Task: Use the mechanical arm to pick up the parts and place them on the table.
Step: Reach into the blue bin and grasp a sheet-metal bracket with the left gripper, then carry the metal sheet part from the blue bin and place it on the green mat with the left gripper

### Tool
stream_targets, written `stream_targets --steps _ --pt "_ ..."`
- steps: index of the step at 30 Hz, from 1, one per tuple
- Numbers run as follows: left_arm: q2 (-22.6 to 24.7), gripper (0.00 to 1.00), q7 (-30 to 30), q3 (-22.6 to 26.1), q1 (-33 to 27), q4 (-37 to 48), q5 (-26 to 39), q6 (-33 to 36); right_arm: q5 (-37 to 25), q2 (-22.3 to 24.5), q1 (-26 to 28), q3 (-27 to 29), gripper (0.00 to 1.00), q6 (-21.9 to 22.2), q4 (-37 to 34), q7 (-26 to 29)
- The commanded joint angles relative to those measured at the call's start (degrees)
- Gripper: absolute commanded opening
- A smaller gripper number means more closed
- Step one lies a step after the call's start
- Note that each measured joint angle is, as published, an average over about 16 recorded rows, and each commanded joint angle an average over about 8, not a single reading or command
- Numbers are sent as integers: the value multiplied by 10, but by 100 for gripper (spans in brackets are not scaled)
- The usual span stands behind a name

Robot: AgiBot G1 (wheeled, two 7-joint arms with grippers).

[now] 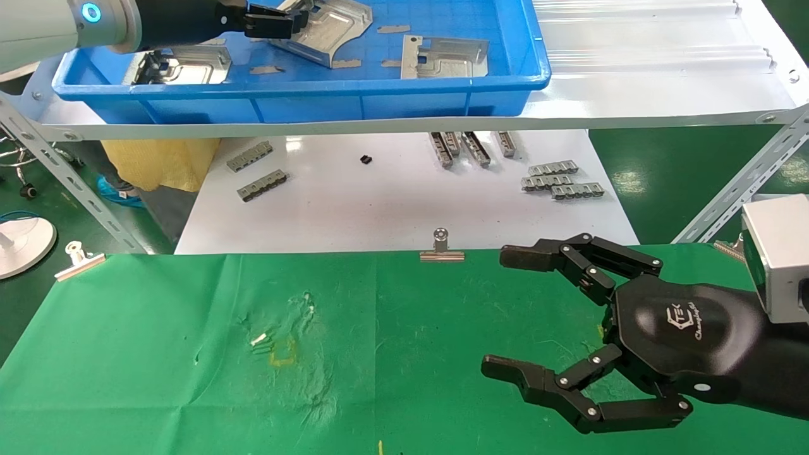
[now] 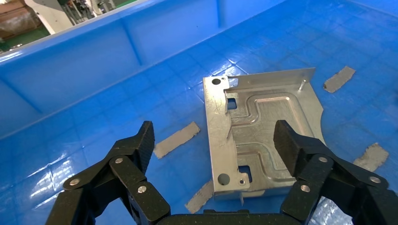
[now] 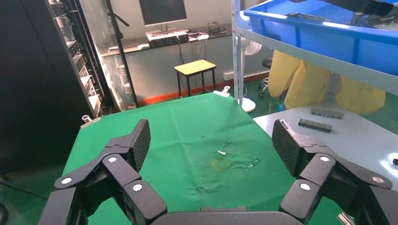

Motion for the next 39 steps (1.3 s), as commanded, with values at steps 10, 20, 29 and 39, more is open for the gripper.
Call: stream_targets --steps 10,20,29,39 --pt "10 0 6 0 1 12 0 -18 0 0 0 0 100 0 0 0" --pt "14 0 8 -2 5 15 -3 -28 0 0 0 0 100 0 0 0" --pt "11 0 7 -10 7 13 -14 -26 0 0 0 0 100 0 0 0" --pt "-38 0 31 -41 -3 -19 -61 117 0 0 0 0 100 0 0 0"
